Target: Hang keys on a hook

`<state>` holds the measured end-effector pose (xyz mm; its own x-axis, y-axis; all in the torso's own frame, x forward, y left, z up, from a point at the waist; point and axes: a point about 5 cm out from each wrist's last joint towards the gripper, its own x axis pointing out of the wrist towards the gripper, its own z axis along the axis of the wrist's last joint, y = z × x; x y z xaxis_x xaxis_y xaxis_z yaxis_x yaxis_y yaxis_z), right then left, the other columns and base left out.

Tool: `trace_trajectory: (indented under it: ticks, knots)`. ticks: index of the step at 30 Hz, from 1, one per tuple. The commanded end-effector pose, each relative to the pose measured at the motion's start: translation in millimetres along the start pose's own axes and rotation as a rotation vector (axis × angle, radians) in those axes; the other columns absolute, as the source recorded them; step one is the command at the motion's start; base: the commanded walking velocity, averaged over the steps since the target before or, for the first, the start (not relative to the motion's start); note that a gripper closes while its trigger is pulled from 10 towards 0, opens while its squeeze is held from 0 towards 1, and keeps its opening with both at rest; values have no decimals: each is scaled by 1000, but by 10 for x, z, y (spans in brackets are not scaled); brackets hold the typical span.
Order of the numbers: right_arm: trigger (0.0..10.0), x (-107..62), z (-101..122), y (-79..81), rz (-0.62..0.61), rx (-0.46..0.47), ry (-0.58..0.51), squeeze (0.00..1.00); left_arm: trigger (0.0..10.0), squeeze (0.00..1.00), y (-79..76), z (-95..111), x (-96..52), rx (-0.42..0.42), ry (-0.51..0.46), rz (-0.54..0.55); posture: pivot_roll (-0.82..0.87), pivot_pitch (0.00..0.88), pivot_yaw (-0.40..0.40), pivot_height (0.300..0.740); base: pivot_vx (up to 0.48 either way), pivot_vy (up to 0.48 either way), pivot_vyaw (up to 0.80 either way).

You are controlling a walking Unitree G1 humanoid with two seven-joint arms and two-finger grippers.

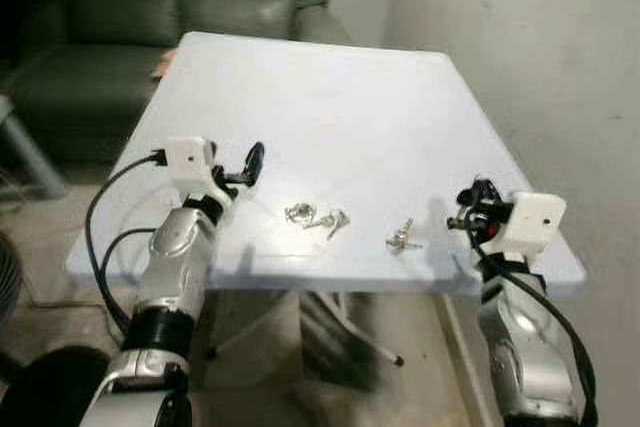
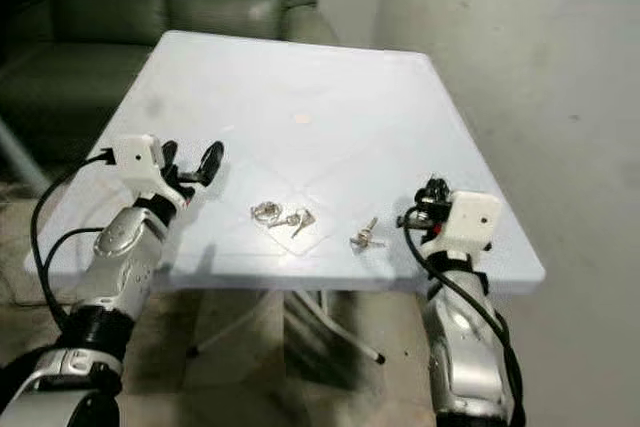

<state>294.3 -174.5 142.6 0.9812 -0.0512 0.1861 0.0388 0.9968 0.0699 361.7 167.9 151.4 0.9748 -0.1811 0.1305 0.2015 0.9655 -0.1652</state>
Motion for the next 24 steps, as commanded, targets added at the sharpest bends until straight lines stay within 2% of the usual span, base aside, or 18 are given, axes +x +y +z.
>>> trace_trajectory:
  ticks: [1, 24]
  knots:
    - [10000, -2, 44, -78, -19, -15, -8, 0, 10000, 0, -83, 15, 41, 5, -7, -12, -34, 0, -46, 740, 0, 0, -781]
    - [10000, -15, 11, -68, 14, -64, 11, 0, 10000, 0, -107, 12, 36, 44, -21, -3, -34, 1, -47, 740, 0, 0, -779]
